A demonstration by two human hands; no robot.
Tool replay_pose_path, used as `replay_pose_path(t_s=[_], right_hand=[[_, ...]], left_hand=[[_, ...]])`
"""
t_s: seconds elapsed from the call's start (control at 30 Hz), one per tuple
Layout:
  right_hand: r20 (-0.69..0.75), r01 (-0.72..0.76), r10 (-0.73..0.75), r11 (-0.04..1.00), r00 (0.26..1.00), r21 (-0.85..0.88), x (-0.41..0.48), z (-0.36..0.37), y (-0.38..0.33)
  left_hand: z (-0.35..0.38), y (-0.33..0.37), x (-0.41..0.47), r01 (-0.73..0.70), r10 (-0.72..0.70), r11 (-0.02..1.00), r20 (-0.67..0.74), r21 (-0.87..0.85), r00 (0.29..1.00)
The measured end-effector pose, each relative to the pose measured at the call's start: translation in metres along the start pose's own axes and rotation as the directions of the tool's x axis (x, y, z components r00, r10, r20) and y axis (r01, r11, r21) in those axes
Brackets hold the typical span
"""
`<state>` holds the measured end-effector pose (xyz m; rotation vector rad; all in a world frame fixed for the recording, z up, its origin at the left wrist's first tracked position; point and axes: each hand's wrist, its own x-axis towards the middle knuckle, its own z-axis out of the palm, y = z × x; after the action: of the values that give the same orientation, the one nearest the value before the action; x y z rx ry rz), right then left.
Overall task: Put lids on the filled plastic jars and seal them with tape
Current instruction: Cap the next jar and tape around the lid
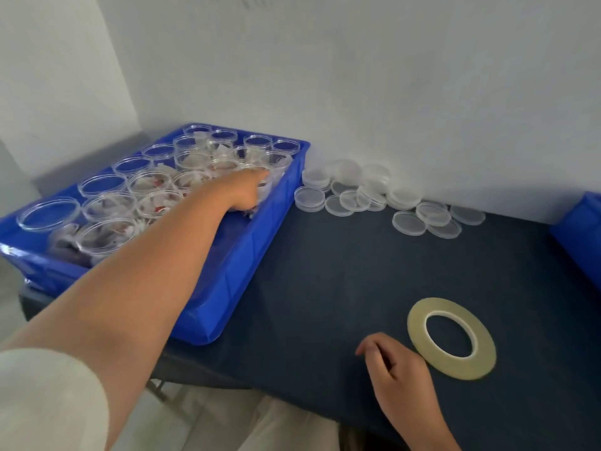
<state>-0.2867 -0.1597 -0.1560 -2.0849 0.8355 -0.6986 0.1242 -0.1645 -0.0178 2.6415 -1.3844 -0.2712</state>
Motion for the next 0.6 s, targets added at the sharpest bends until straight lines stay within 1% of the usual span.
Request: replay_pose_path(t_s=[0.07, 0.13, 0.27, 0.33, 0.43, 0.5, 0.53, 0.6], right_hand=[[-0.001, -0.01, 0.01, 1.0, 1.0, 0.017, 0.001, 0.0, 0.0], [-0.003, -0.025, 0.025, 0.999, 1.0, 0.035, 0.003, 0.001, -0.001], [-0.011, -0.024, 0.025, 0.999, 1.0, 0.038, 0.005, 0.002, 0.0], [-0.008, -0.026, 0.026, 0.999, 1.0, 0.036, 0.004, 0.002, 0.001], [-0.002, -0.033, 0.033, 0.999, 0.999, 0.024, 0.002, 0.001, 0.001], [0.0, -0.034, 0.034, 0.999, 0.999, 0.004, 0.002, 0.0, 0.001], [-0.007, -0.032, 0.032, 0.999, 0.999, -0.005, 0.001, 0.0, 0.001], [-0.033, -0.029, 0.03, 0.999, 0.999, 0.014, 0.0, -0.001, -0.002]], left_hand=[[0.015, -0.005, 0.011, -0.04, 0.037, 0.999, -0.077, -0.03, 0.996], [0.023, -0.005, 0.015, -0.044, 0.036, 0.998, -0.191, -0.039, 0.981], [0.01, 0.002, 0.001, -0.068, 0.075, 0.997, -0.365, 0.031, 0.928], [-0.01, 0.009, -0.01, -0.117, 0.125, 0.992, -0.464, 0.045, 0.877], [-0.045, 0.027, -0.032, -0.227, 0.223, 0.971, -0.605, 0.072, 0.764], [-0.063, 0.044, -0.055, -0.291, 0.263, 0.954, -0.66, 0.07, 0.704], [-0.067, 0.052, -0.069, -0.333, 0.283, 0.941, -0.666, 0.055, 0.69], [-0.066, 0.072, -0.098, -0.437, 0.347, 0.9, -0.619, 0.007, 0.705]])
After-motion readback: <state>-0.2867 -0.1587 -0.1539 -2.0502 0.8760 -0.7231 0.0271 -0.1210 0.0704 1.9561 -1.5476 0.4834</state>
